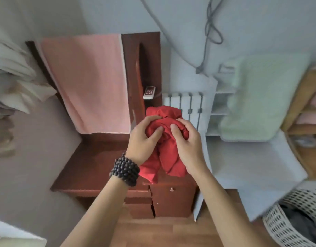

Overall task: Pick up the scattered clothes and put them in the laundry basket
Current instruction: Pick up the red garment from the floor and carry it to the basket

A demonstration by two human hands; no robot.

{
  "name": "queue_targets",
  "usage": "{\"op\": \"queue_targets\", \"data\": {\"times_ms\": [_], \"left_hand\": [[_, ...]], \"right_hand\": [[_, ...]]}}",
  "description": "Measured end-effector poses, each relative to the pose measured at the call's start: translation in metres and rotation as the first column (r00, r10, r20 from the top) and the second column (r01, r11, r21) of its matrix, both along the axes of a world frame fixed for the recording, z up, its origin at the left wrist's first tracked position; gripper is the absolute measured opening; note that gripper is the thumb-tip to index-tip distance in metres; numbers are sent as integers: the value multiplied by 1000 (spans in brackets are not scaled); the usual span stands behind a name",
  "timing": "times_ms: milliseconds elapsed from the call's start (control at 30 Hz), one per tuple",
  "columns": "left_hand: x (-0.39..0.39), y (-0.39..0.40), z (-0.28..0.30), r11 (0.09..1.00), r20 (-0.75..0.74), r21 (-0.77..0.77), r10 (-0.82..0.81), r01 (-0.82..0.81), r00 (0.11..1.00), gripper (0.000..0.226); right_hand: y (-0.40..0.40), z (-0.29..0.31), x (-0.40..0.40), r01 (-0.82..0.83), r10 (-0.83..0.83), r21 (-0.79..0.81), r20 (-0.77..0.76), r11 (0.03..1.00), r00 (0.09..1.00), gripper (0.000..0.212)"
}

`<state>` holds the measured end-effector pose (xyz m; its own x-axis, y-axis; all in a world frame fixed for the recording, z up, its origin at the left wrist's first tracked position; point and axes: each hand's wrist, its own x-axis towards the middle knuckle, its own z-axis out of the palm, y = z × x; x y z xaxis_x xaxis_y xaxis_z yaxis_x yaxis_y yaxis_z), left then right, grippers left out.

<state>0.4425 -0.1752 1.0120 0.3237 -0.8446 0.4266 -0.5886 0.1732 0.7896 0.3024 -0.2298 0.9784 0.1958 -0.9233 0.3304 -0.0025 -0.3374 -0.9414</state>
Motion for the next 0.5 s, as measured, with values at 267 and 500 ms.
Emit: {"op": "queue_targets", "data": {"times_ms": [267, 500], "left_hand": [[-192, -130, -24, 836, -78, 59, -541, 545, 838, 26], [-359, -187, -38, 552, -110, 71, -823, 831, 557, 26]], "right_hand": [[-45, -17, -201, 482, -483, 53, 6, 875, 876, 14], [-43, -28, -351, 783, -781, 44, -57, 620, 622, 12]]}}
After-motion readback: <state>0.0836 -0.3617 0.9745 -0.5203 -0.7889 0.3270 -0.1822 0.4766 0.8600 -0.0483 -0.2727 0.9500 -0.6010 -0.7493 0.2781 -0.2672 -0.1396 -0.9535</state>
